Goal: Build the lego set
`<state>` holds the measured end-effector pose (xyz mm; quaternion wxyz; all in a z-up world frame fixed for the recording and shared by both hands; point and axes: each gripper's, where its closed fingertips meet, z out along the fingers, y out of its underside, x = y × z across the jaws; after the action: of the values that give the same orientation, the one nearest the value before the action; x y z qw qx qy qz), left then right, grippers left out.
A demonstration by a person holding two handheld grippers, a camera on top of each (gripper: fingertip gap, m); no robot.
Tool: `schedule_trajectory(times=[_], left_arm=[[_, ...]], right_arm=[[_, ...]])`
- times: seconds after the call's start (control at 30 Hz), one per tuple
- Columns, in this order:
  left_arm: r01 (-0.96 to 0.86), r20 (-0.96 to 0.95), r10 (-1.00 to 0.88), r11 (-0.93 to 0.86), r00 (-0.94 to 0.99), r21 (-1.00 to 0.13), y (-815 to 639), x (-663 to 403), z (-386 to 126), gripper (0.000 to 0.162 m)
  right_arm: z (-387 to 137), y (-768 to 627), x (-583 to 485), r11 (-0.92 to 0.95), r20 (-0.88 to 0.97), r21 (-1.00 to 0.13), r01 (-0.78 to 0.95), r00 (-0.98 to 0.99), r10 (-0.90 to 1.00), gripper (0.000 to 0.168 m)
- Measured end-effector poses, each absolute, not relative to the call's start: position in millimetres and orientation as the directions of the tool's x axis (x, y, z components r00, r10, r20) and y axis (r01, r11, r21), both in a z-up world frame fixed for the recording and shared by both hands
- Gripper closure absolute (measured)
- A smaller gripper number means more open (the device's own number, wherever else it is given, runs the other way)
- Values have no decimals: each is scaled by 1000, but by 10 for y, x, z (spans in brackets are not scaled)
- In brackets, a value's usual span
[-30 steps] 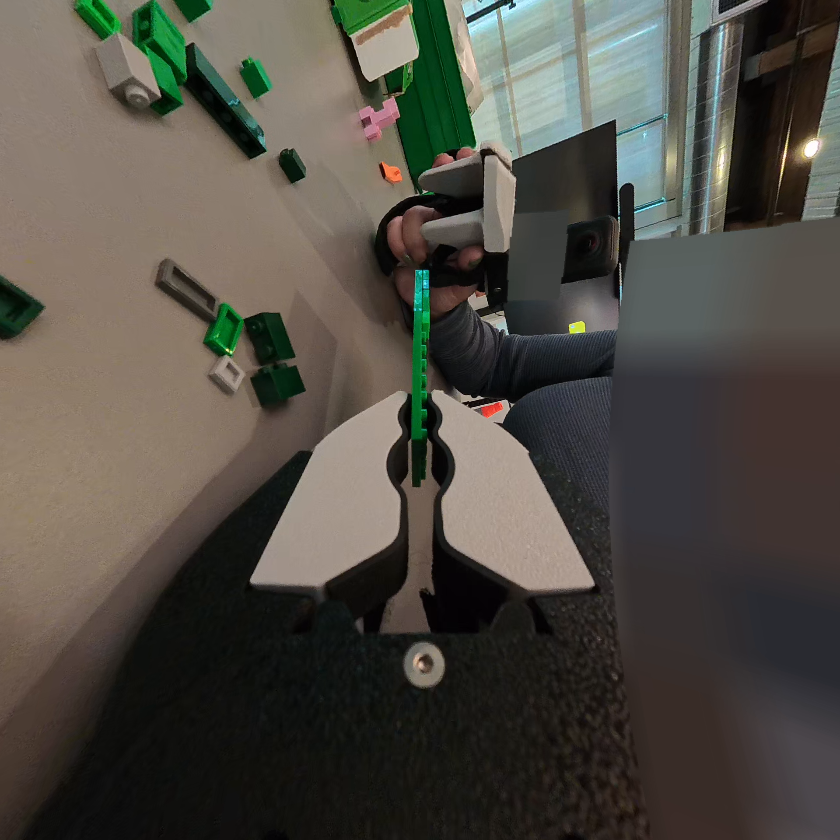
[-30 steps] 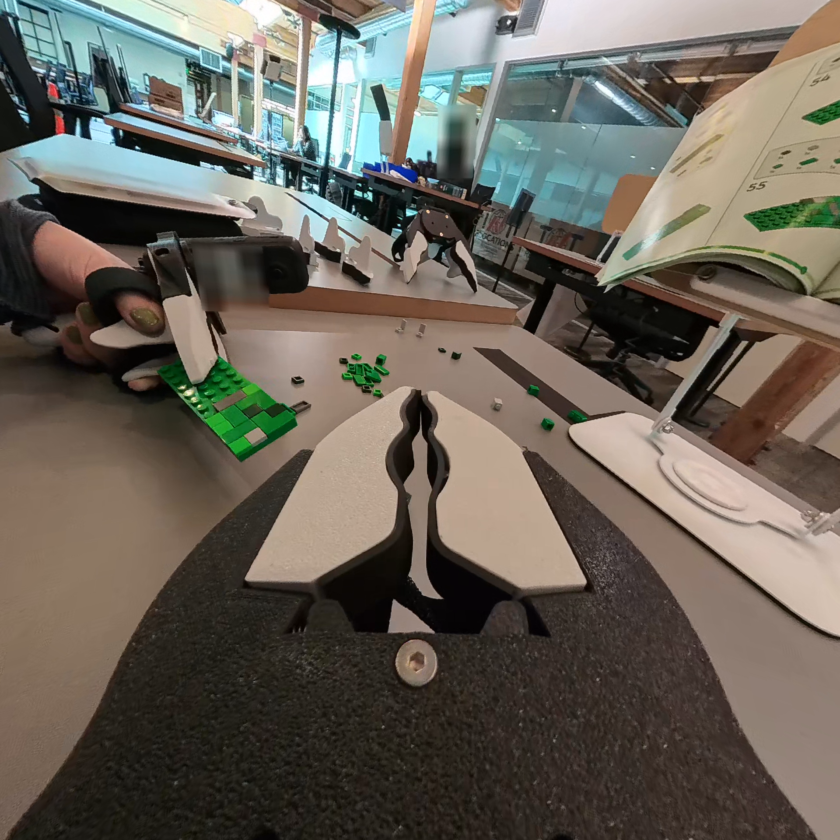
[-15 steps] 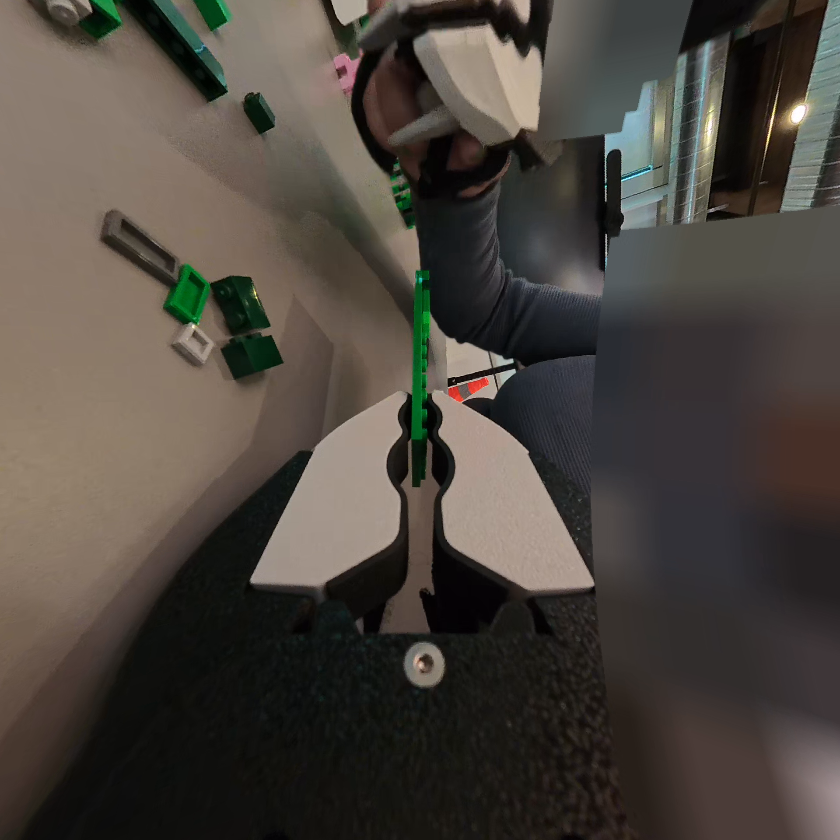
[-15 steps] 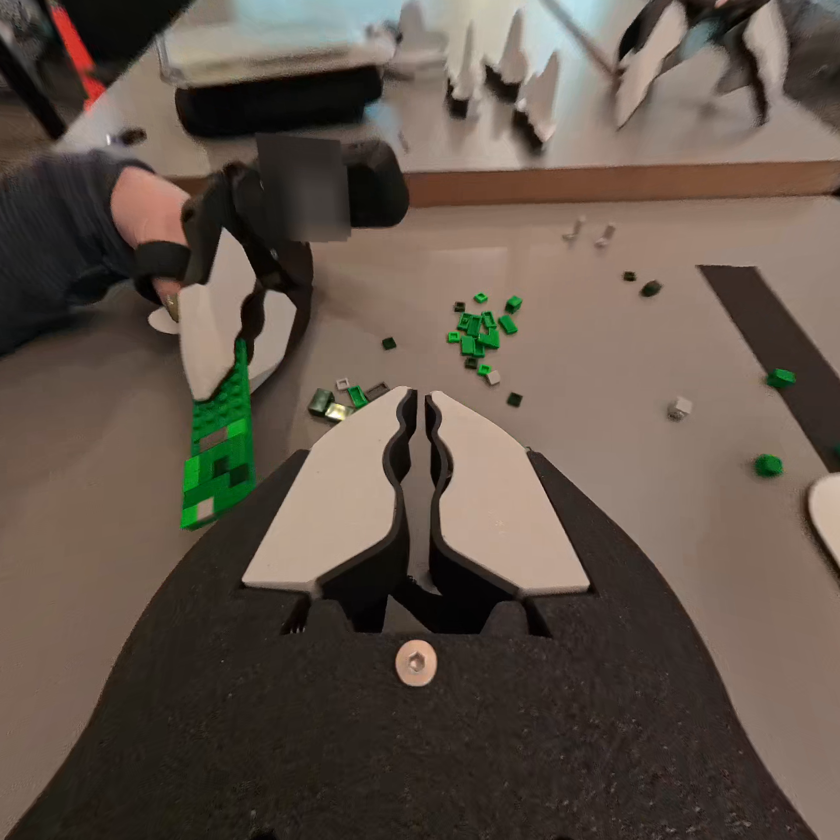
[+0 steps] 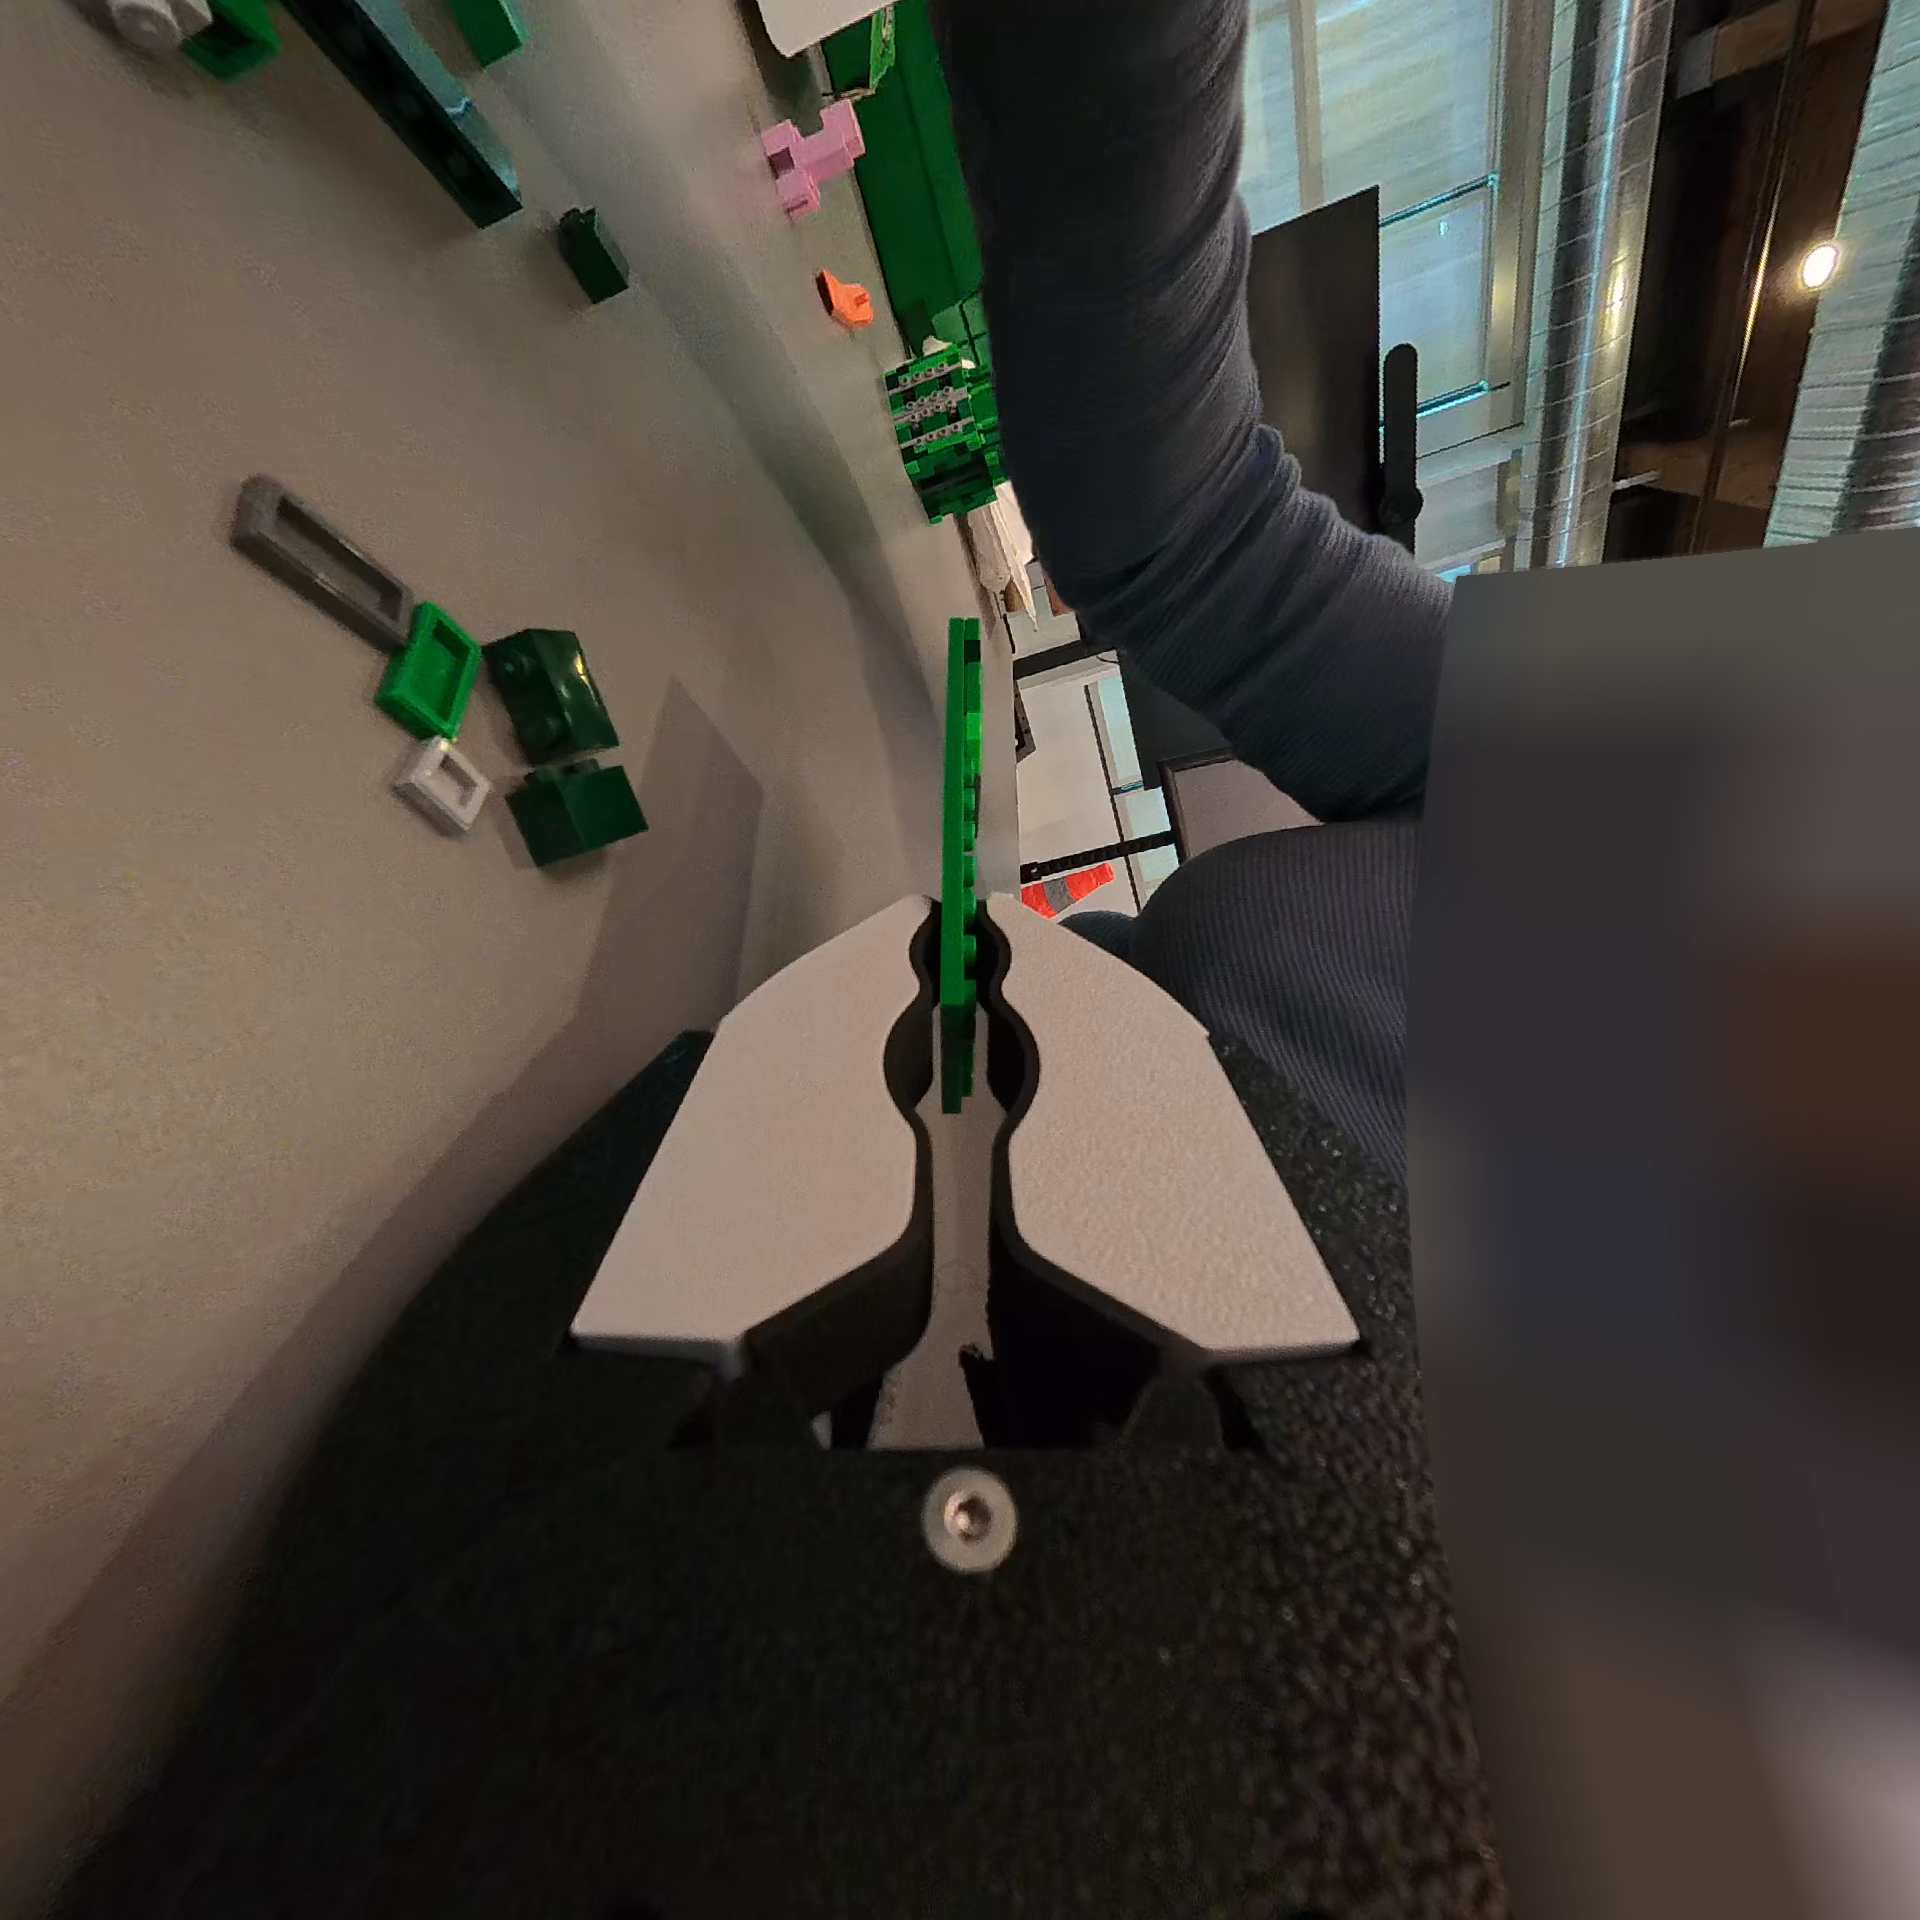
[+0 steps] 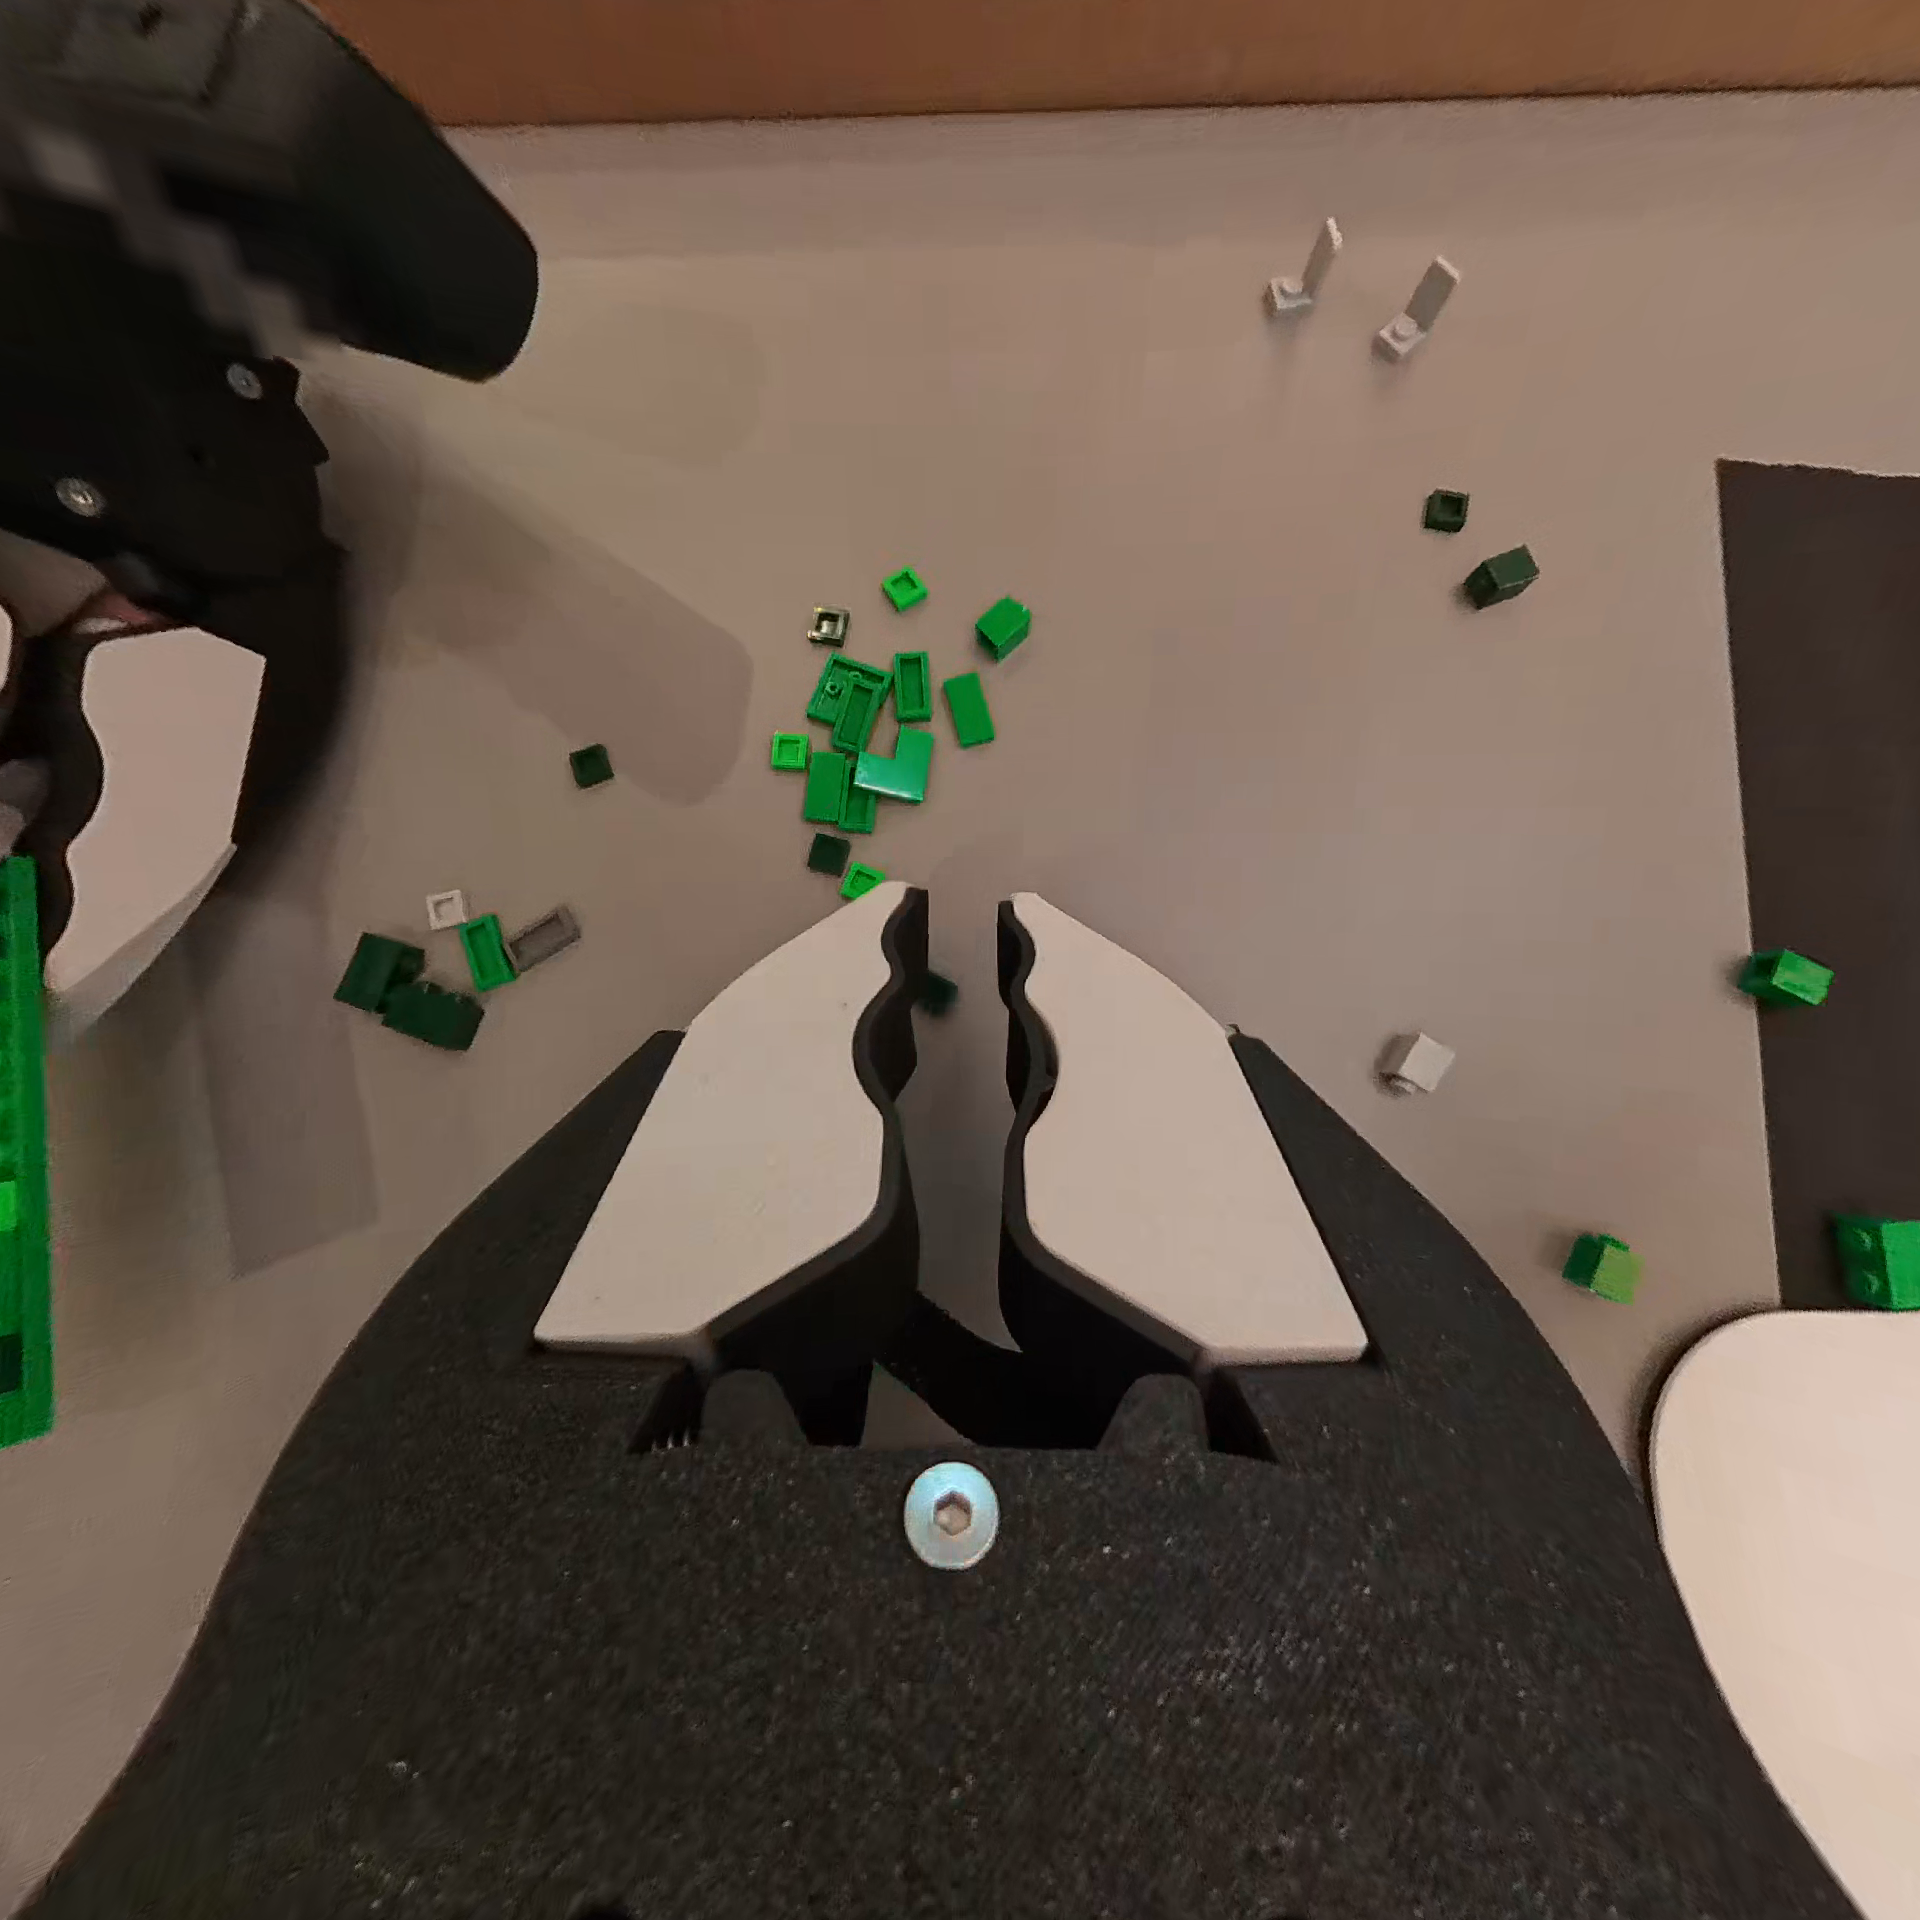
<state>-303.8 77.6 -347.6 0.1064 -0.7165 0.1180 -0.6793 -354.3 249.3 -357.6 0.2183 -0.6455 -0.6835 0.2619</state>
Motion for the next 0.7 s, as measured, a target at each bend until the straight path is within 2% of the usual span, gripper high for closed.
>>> schedule_trajectory(times=[0.1,0.23,0.4,0.7], left_arm=[[-24,949,-313,-950,48,-312,775,-3039,-3475,158],[-26,950,-307,-952,46,-306,776,-3035,-3477,158],[-32,952,-304,-952,45,-303,770,-3029,-3479,158],[-31,954,-299,-954,40,-298,770,-3030,-3478,158]], right_arm=[[-3565,2457,-3487,57,-32,-604,795,-95,995,156],[-3573,2492,-3254,100,65,-579,809,-77,995,162],[-3583,2381,-2939,51,37,-616,786,-36,999,162],[-3629,2412,-2601,85,152,-598,797,9,988,162]])
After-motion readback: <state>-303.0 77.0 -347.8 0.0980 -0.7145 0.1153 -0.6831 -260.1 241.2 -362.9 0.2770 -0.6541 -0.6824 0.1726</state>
